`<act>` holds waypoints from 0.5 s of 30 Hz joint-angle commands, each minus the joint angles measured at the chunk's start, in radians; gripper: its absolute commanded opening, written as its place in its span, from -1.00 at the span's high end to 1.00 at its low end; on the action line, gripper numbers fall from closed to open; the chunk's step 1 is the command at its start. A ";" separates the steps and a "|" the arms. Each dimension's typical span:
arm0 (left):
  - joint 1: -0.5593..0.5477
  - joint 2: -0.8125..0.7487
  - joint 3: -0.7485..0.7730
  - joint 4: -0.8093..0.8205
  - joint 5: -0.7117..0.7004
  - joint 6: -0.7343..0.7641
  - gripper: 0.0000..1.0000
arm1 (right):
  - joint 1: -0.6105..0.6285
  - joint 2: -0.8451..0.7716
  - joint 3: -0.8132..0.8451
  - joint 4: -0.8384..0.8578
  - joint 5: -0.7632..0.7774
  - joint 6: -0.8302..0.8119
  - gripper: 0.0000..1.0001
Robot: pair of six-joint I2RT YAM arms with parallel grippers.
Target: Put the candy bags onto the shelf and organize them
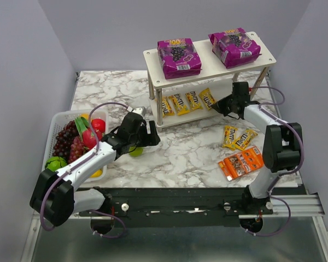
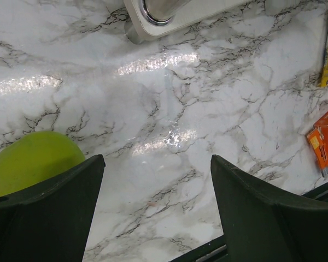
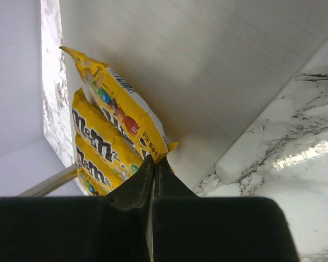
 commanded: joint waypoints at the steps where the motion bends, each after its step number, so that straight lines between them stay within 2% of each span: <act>1: 0.021 -0.019 0.008 -0.016 -0.030 0.014 -0.76 | -0.008 0.055 0.044 0.024 -0.022 0.058 0.75; 15: 0.053 -0.015 0.016 -0.035 -0.032 0.025 -0.76 | -0.008 0.126 0.101 0.007 -0.020 0.104 0.52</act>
